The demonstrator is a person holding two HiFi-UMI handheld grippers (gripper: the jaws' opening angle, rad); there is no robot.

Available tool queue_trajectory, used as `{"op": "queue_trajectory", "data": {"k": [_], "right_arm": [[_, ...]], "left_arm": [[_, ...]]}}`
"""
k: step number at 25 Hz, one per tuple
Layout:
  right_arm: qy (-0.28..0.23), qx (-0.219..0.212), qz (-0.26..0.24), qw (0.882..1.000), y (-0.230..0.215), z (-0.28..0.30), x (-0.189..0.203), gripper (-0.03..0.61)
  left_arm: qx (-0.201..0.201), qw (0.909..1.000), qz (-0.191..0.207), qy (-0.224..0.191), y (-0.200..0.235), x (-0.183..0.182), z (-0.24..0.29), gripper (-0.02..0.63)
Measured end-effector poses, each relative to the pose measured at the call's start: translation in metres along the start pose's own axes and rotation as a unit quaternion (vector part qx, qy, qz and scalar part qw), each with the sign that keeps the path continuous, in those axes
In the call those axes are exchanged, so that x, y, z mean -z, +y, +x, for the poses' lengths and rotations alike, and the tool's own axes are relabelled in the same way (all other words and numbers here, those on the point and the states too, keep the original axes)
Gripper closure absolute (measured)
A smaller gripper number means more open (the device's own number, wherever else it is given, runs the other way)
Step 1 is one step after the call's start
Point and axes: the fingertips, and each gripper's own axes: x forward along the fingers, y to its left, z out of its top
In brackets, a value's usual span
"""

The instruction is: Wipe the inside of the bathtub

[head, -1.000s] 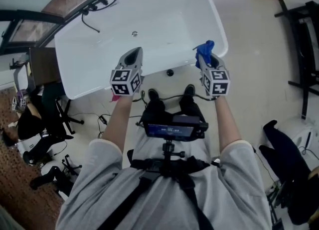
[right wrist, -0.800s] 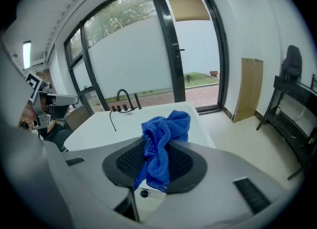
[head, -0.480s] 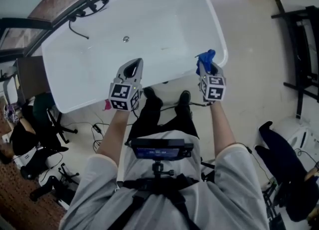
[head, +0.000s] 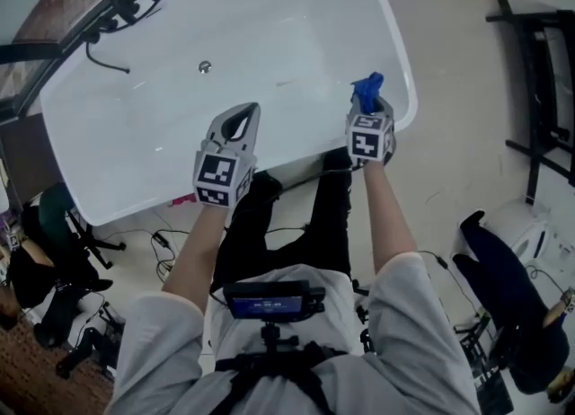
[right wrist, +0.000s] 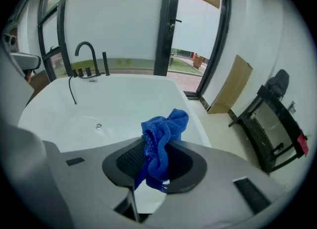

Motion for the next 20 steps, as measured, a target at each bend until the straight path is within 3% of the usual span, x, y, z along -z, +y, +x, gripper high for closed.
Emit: {"op": "queue_trajectory", "data": {"k": [6,11,20], "right_arm": [[0.055,0.01,-0.082,0.995,-0.03,0.081,0.013,0.462],[0.069,0.017,-0.156,0.985,-0.04,0.14,0.006,0.462],[0.143,0.057,-0.206,0.966,-0.055,0.216,0.038,0.463]], "left_arm": [[-0.022,0.9994,-0.026,0.001,-0.006,0.018,0.04,0.612],[-0.04,0.9986,-0.035,-0.001,0.003,0.042,0.086,0.612],[-0.045,0.9972,-0.059,-0.01,0.018,0.07,0.147,0.614]]}}
